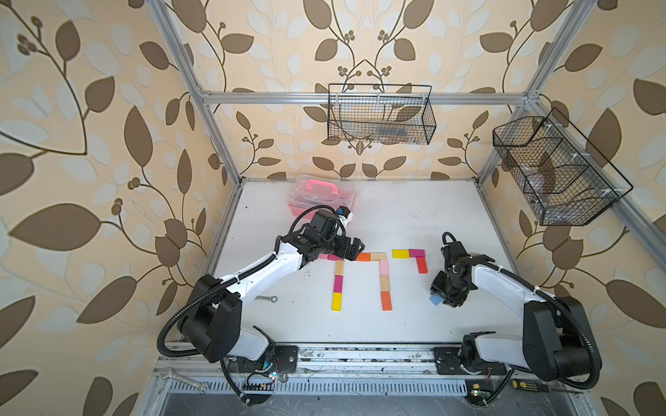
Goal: Assemble the number 7 with building blocks
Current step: Pick up the building block from the center of the board.
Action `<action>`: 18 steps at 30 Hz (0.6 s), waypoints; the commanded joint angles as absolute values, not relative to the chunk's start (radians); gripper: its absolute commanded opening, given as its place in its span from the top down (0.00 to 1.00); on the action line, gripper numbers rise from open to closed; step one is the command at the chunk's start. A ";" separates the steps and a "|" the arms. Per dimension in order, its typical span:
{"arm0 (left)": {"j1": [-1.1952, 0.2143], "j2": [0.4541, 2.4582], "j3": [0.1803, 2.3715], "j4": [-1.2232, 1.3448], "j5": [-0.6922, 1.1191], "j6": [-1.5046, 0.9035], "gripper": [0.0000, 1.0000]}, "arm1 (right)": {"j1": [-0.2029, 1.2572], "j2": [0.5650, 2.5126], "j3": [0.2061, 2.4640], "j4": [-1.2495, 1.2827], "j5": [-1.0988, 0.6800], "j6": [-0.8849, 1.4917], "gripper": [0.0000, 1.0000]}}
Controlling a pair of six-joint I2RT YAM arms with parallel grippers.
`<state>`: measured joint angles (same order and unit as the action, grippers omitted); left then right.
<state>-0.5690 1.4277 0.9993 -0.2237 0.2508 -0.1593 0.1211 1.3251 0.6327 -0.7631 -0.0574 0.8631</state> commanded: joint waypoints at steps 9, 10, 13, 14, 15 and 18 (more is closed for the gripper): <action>-0.571 1.399 1.036 -0.227 0.233 -0.156 0.01 | 0.133 1.341 0.641 -0.772 -0.006 0.805 0.78; -0.572 1.399 1.034 -0.227 0.233 -0.158 0.01 | 0.133 1.338 0.643 -0.776 -0.003 0.801 0.78; -0.571 1.397 1.034 -0.225 0.232 -0.160 0.01 | 0.135 1.319 0.654 -0.797 0.003 0.783 0.78; -0.571 1.397 1.031 -0.225 0.232 -0.160 0.01 | 0.135 1.312 0.660 -0.805 0.007 0.775 0.79; -0.571 1.397 1.032 -0.225 0.230 -0.160 0.01 | 0.136 1.299 0.669 -0.816 0.015 0.762 0.79; -0.572 1.397 1.032 -0.223 0.231 -0.158 0.01 | 0.140 1.275 0.700 -0.835 0.017 0.702 0.79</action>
<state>-0.5690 1.4273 1.0008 -0.2245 0.2489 -0.1600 0.1314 1.3045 0.6514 -0.7940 -0.0166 0.7654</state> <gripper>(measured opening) 0.988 0.279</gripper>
